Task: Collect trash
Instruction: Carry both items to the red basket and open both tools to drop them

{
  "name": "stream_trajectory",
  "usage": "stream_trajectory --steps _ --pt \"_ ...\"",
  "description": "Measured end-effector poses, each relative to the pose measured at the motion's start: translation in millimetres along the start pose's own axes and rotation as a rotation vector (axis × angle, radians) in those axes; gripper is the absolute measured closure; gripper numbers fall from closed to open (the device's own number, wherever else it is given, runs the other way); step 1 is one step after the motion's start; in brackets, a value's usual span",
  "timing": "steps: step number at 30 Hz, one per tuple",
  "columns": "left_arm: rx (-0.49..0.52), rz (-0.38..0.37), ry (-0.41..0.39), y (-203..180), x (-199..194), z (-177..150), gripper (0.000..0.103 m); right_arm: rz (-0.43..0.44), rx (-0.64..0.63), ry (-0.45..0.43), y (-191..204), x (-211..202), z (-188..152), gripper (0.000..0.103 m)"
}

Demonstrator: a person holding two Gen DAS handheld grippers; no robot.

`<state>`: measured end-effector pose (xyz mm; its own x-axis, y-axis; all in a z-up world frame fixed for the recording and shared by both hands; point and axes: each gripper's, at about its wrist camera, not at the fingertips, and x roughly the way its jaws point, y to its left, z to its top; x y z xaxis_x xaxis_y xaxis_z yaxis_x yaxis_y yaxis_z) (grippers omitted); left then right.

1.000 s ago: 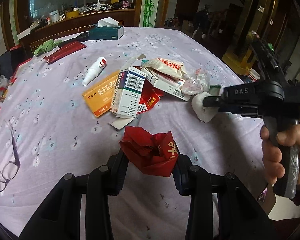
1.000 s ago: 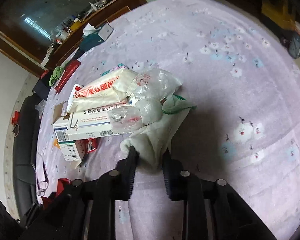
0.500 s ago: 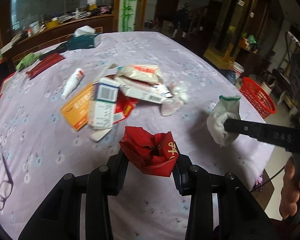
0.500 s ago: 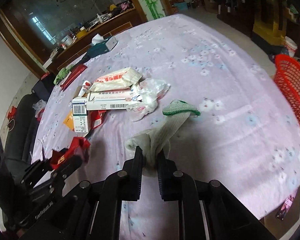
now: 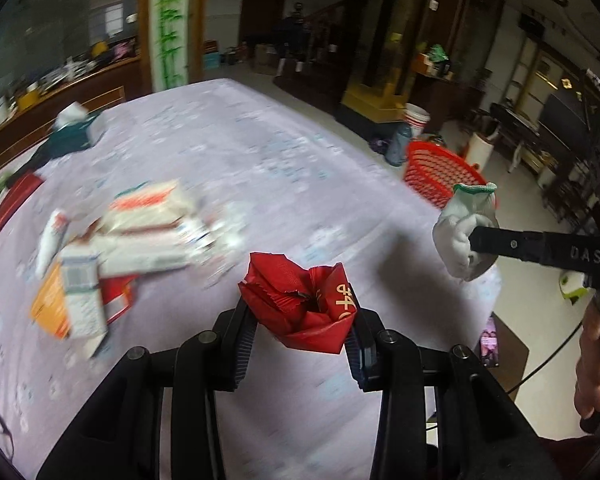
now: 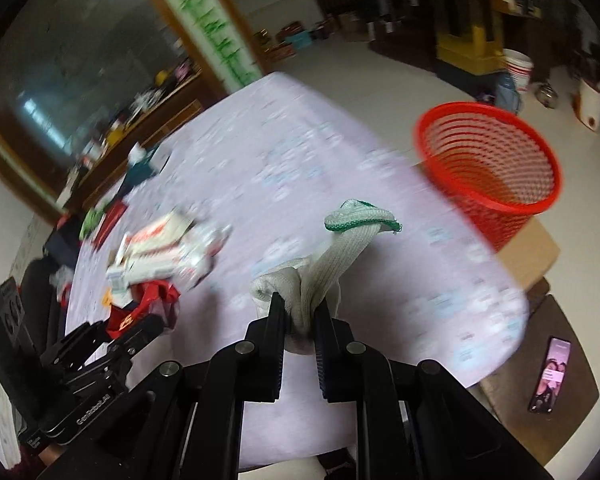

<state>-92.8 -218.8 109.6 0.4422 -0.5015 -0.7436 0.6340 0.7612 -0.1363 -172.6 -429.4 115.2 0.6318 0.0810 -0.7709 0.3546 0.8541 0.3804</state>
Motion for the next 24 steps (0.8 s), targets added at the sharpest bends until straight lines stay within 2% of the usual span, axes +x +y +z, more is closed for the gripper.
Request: stream_trajectory --steps 9,15,21,24 --pt "0.060 -0.111 0.028 -97.8 56.8 73.7 0.065 -0.016 0.073 -0.071 -104.4 -29.5 63.3 0.089" --pt "0.083 -0.166 0.064 -161.5 115.4 123.2 0.065 -0.031 0.100 -0.059 -159.2 -24.4 104.4 0.089" --pt "0.089 -0.167 0.092 -194.0 166.2 159.2 0.065 -0.004 0.135 -0.044 -196.8 -10.1 143.0 0.087" --pt "0.105 -0.168 0.090 -205.9 177.7 170.8 0.059 0.002 0.141 -0.033 -205.9 -2.5 156.4 0.083"
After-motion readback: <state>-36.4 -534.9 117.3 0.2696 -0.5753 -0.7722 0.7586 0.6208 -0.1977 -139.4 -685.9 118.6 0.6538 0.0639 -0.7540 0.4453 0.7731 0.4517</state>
